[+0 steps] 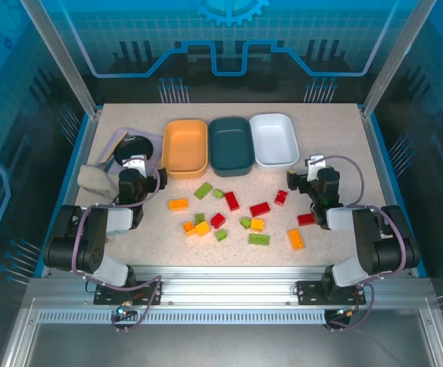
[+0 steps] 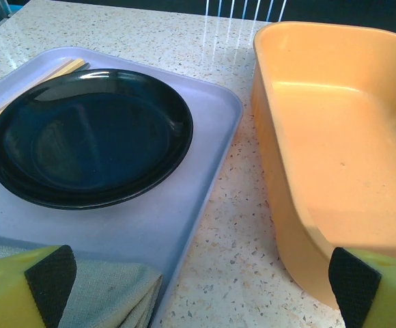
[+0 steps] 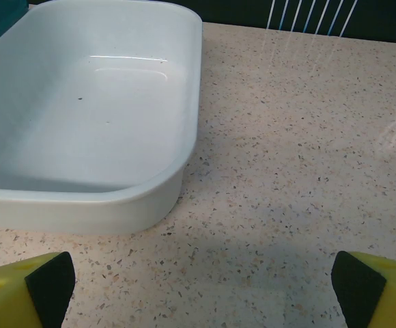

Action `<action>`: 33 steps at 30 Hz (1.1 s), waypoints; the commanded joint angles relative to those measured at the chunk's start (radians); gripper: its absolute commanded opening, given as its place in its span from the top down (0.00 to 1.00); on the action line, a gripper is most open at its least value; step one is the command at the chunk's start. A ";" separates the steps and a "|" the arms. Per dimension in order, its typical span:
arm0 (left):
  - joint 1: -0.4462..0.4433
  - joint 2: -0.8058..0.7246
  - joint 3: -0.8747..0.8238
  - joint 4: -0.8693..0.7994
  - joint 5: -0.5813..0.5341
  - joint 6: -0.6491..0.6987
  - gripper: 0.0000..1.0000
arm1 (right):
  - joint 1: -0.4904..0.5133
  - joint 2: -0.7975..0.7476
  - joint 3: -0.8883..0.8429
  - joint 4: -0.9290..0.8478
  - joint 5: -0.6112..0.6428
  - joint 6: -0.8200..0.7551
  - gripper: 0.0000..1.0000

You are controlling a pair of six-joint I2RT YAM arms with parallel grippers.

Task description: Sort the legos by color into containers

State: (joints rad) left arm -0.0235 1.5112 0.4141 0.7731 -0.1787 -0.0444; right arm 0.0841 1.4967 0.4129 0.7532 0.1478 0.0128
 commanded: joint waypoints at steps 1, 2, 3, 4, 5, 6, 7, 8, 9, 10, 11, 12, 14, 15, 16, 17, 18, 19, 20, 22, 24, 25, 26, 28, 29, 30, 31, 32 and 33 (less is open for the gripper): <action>-0.004 0.003 -0.006 0.028 -0.004 0.020 0.01 | -0.011 0.008 0.007 0.028 -0.014 -0.008 0.00; -0.004 0.004 -0.007 0.028 -0.005 0.020 0.01 | -0.012 0.007 0.007 0.028 -0.015 -0.009 0.00; -0.004 0.004 -0.008 0.030 -0.005 0.020 0.01 | -0.011 0.007 0.007 0.028 -0.014 -0.009 0.00; -0.004 0.003 -0.008 0.028 -0.005 0.020 0.01 | -0.012 0.008 0.007 0.028 -0.014 -0.009 0.00; -0.004 0.003 -0.007 0.029 -0.005 0.020 0.01 | -0.011 0.008 0.007 0.028 -0.015 -0.009 0.00; -0.003 0.004 -0.007 0.027 -0.005 0.020 0.01 | -0.012 0.008 0.007 0.028 -0.015 -0.008 0.00; -0.004 0.003 -0.007 0.028 -0.005 0.020 0.01 | -0.012 0.008 0.007 0.028 -0.014 -0.010 0.00; -0.004 0.003 -0.006 0.028 -0.005 0.020 0.01 | -0.012 0.008 0.007 0.028 -0.015 -0.009 0.00; -0.005 0.003 -0.007 0.028 -0.005 0.020 0.01 | -0.011 0.008 0.007 0.028 -0.014 -0.009 0.00; -0.005 0.004 -0.007 0.027 -0.005 0.020 0.01 | -0.012 0.008 0.008 0.028 -0.014 -0.009 0.00; -0.004 0.004 -0.008 0.028 -0.005 0.020 0.01 | -0.011 0.008 0.007 0.028 -0.015 -0.008 0.00; -0.004 0.003 -0.007 0.028 -0.005 0.020 0.01 | -0.012 0.008 0.007 0.028 -0.015 -0.009 0.00; -0.004 0.004 -0.006 0.027 -0.005 0.021 0.01 | -0.011 0.008 0.007 0.028 -0.014 -0.009 0.00; -0.005 0.003 -0.007 0.027 -0.005 0.020 0.01 | -0.011 0.008 0.007 0.028 -0.016 -0.009 0.00; -0.004 0.003 -0.007 0.028 -0.005 0.020 0.01 | -0.010 0.008 0.007 0.028 -0.015 -0.009 0.00; -0.005 0.003 -0.007 0.028 -0.005 0.020 0.01 | -0.012 0.008 0.007 0.028 -0.015 -0.008 0.00; -0.005 0.003 -0.007 0.027 -0.005 0.020 0.01 | -0.012 0.008 0.008 0.028 -0.014 -0.008 0.00; -0.004 0.003 -0.008 0.030 -0.005 0.020 0.01 | -0.011 0.008 0.007 0.028 -0.016 -0.007 0.00; -0.006 -0.007 -0.004 0.017 -0.007 0.023 0.01 | -0.012 0.005 0.005 0.034 -0.016 -0.008 0.00; -0.010 -0.080 0.049 -0.153 -0.030 0.020 0.01 | -0.010 -0.049 0.030 -0.055 0.010 0.000 0.00; -0.023 -0.159 0.120 -0.309 -0.098 0.010 0.01 | 0.001 -0.125 0.096 -0.228 0.079 0.013 0.00; -0.029 -0.193 0.130 -0.335 -0.126 -0.005 0.01 | 0.004 -0.156 0.120 -0.277 0.104 0.020 0.00; -0.038 -0.236 0.141 -0.362 -0.163 -0.022 0.01 | 0.008 -0.197 0.133 -0.296 0.129 0.029 0.00; -0.057 -0.300 0.179 -0.422 -0.207 -0.049 0.01 | 0.017 -0.273 0.158 -0.319 0.176 0.050 0.00; -0.072 -0.322 0.214 -0.466 -0.217 -0.053 0.01 | 0.023 -0.309 0.202 -0.364 0.202 0.059 0.00; -0.091 -0.341 0.253 -0.504 -0.228 -0.046 0.01 | 0.034 -0.344 0.249 -0.419 0.223 0.061 0.00; -0.111 -0.355 0.285 -0.528 -0.241 -0.038 0.01 | 0.051 -0.368 0.302 -0.465 0.240 0.050 0.00; -0.135 -0.374 0.319 -0.542 -0.257 -0.027 0.01 | 0.074 -0.392 0.379 -0.534 0.253 0.030 0.00; -0.156 -0.391 0.347 -0.552 -0.263 -0.022 0.01 | 0.098 -0.409 0.453 -0.595 0.271 0.037 0.00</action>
State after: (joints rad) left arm -0.1333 1.1675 0.6865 0.3321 -0.3710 -0.0719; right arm 0.1276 1.1530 0.7086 0.3286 0.3367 0.0433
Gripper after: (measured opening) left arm 0.990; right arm 0.997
